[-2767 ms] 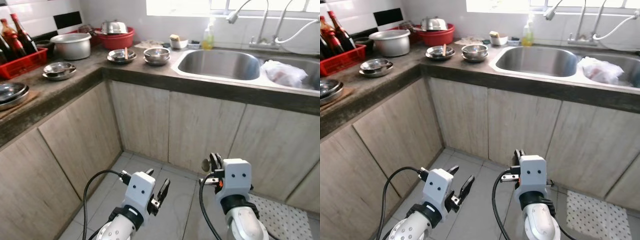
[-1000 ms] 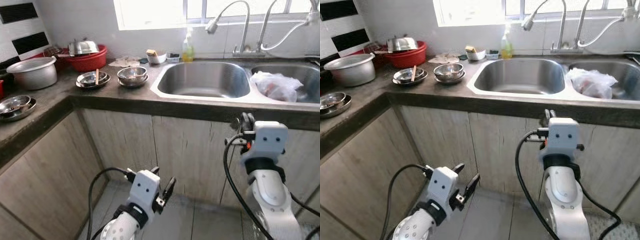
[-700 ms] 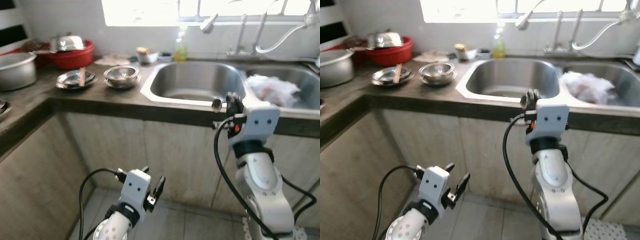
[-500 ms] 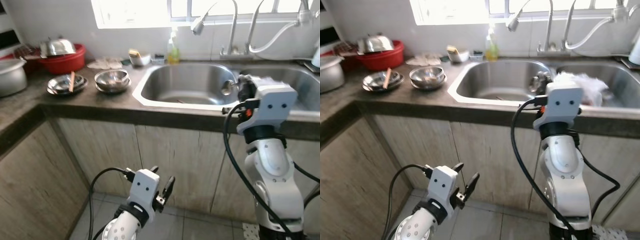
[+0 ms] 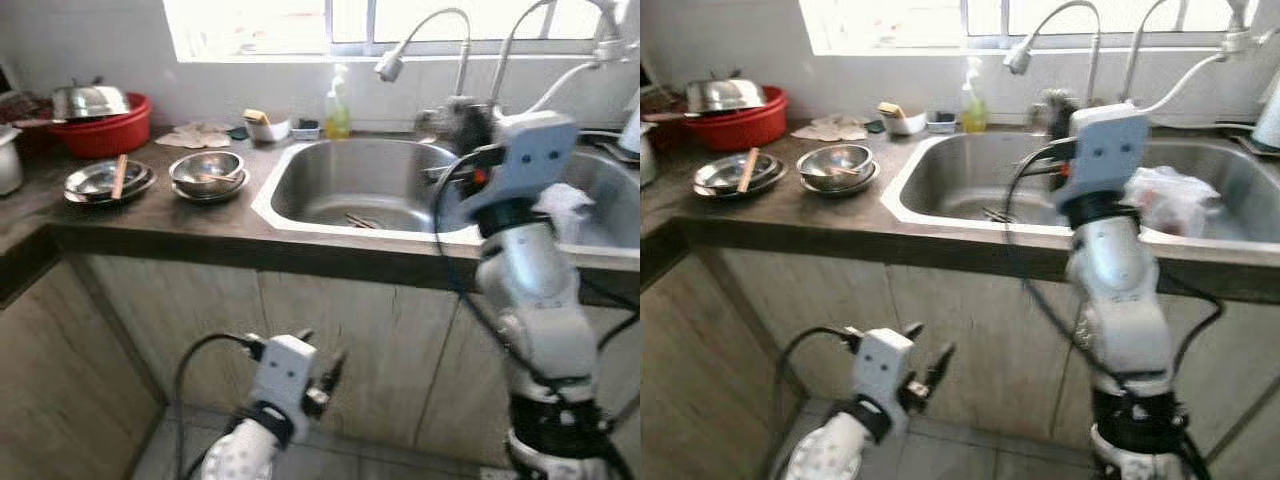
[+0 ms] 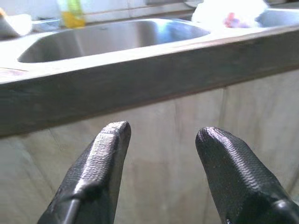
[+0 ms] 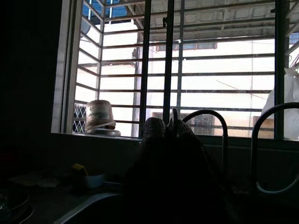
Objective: Kitchen organization
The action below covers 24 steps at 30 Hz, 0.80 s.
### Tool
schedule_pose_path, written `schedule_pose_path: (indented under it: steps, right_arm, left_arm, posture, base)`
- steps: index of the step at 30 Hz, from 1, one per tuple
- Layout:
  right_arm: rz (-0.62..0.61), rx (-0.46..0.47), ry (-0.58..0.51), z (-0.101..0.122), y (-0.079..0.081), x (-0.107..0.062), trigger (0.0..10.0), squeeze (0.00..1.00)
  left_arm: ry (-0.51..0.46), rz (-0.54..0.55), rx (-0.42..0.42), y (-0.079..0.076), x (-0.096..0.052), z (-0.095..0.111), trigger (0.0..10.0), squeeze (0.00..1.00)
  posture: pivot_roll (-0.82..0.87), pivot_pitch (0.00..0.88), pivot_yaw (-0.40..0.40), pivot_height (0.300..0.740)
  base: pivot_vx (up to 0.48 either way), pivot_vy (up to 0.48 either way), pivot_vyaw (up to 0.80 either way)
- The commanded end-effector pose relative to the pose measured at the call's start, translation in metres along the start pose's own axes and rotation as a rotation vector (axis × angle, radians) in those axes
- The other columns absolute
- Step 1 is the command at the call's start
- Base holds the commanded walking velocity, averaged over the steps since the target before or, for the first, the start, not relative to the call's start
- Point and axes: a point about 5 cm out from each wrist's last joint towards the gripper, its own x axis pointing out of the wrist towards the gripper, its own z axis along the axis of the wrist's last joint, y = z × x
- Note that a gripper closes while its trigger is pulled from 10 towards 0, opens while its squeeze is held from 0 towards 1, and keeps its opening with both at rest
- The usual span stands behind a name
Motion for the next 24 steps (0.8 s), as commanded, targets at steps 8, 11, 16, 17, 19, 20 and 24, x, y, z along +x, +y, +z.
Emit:
schedule_pose_path:
  steps: [8, 11, 16, 17, 19, 20, 24]
  right_arm:
    - [0.072, 0.028, 0.185, -0.034, 0.014, 0.007, 10.0, 0.0]
    - [0.073, -0.005, 0.274, -0.05, 0.013, 0.006, 10.0, 0.0]
    - [0.094, -0.04, 0.343, -0.062, 0.013, 0.005, 10.0, 0.0]
    - [0.094, -0.04, 0.343, -0.062, 0.013, 0.005, 10.0, 0.0]
    - [0.1, -0.043, 0.371, -0.066, 0.012, 0.003, 10.0, 0.0]
    - [0.106, -0.037, 0.396, -0.07, 0.013, 0.002, 10.0, 0.0]
    - [0.139, -0.054, 0.493, -0.082, 0.014, -0.003, 10.0, 0.0]
  left_arm:
    - [-0.003, 0.032, 0.011, 0.007, 0.0, 0.0, 10.0, 0.0]
    - [-0.003, 0.032, 0.012, 0.008, 0.0, -0.001, 10.0, 0.0]
    - [-0.001, 0.03, 0.015, 0.009, 0.0, -0.002, 10.0, 0.0]
    - [-0.001, 0.03, 0.015, 0.009, 0.0, -0.002, 10.0, 0.0]
    - [-0.001, 0.029, 0.016, 0.009, 0.0, -0.002, 10.0, 0.0]
    - [-0.001, 0.029, 0.016, 0.009, 0.0, -0.002, 10.0, 0.0]
    - [-0.001, 0.029, 0.017, 0.009, 0.0, -0.002, 10.0, 0.0]
  posture:
    - [0.03, 0.0, -0.029, 0.74]
    - [0.04, 0.0, -0.028, 0.74]
    - [0.03, 0.0, -0.026, 0.74]
    - [0.03, 0.0, -0.026, 0.74]
    - [0.04, 0.0, -0.026, 0.74]
    - [0.03, 0.0, -0.025, 0.74]
    - [0.03, 0.0, -0.025, 0.74]
  base:
    - [0.347, 0.0, 0.0]
    - [0.346, 0.0, 0.0]
    - [0.348, 0.0, 0.0]
    - [0.345, 0.0, 0.0]
    - [0.347, 0.0, 0.0]
    - [0.349, 0.0, 0.0]
    - [0.349, 0.0, 0.0]
